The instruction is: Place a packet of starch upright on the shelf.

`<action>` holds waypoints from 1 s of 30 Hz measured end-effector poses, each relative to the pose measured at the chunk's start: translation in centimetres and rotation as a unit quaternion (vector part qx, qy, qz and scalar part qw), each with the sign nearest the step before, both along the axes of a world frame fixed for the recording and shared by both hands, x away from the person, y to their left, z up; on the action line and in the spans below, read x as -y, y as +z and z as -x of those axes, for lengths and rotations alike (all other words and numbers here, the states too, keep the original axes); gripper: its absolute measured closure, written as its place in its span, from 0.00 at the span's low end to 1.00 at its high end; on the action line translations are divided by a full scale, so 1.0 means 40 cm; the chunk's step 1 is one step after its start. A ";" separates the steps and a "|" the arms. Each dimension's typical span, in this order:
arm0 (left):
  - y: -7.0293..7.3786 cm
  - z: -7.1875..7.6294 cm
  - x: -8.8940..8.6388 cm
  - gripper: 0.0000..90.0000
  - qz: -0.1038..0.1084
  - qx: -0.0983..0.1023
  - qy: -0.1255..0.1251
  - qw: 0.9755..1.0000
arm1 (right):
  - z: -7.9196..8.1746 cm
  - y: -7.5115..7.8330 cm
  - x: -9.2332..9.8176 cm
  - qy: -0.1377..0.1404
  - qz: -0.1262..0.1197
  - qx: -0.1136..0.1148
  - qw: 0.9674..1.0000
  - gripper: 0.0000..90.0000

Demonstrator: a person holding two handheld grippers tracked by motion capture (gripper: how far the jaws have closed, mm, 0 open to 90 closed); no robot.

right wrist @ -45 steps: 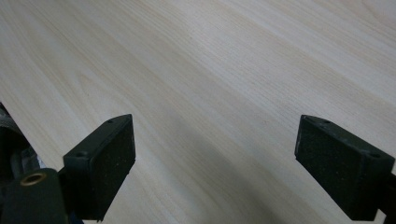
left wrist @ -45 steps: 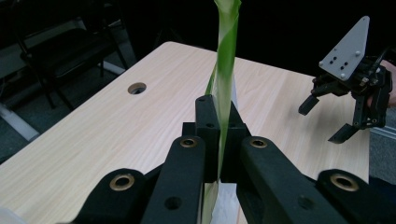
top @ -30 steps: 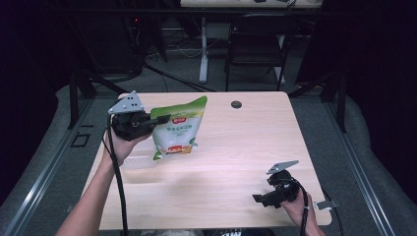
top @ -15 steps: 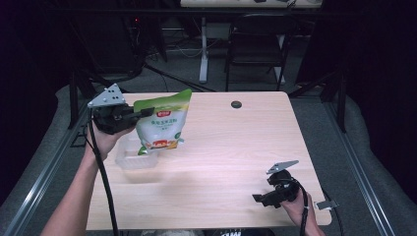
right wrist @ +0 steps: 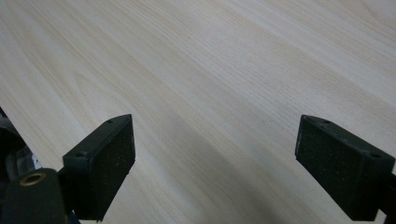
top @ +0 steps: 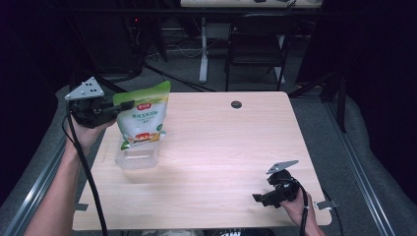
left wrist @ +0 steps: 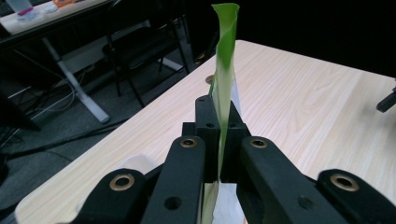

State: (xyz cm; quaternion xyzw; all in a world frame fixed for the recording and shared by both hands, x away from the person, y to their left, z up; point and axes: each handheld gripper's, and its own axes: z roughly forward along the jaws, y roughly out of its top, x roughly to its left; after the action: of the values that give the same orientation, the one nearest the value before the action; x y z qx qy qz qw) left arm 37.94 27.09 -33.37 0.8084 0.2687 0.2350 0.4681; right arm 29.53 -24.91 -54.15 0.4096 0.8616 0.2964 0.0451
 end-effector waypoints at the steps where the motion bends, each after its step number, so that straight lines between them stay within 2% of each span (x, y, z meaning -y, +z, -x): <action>1: 0.001 -0.001 -0.006 1.00 -0.002 -0.002 0.002 1.000 | 0.000 0.000 0.001 -0.004 0.002 0.004 1.000 0.13; 8: 0.000 -0.001 -0.043 1.00 -0.006 0.000 0.011 1.000 | 0.000 0.001 0.002 -0.007 0.001 0.003 1.000 0.13; 14: -0.006 -0.001 -0.062 1.00 -0.013 -0.001 0.010 1.000 | 0.002 0.002 0.007 -0.007 0.003 0.006 1.000 0.13; 20: -0.026 -0.004 -0.075 1.00 -0.016 0.001 -0.003 1.000 | 0.005 0.001 0.009 -0.010 0.000 0.003 1.000 0.13; 27: -0.045 -0.013 -0.088 1.00 -0.015 -0.009 -0.015 1.000 | 0.006 0.002 0.012 -0.010 0.005 0.004 1.000 0.13; 30: -0.054 -0.019 -0.094 1.00 -0.015 -0.012 -0.019 1.000 | 0.006 0.001 0.013 -0.013 -0.001 0.003 1.000 0.13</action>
State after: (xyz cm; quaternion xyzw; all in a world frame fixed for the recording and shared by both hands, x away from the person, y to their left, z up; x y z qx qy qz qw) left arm 38.70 30.84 -35.53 0.8227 0.2560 0.2202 0.4572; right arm 29.28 -25.43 -54.10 0.4200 0.8558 0.2979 0.0506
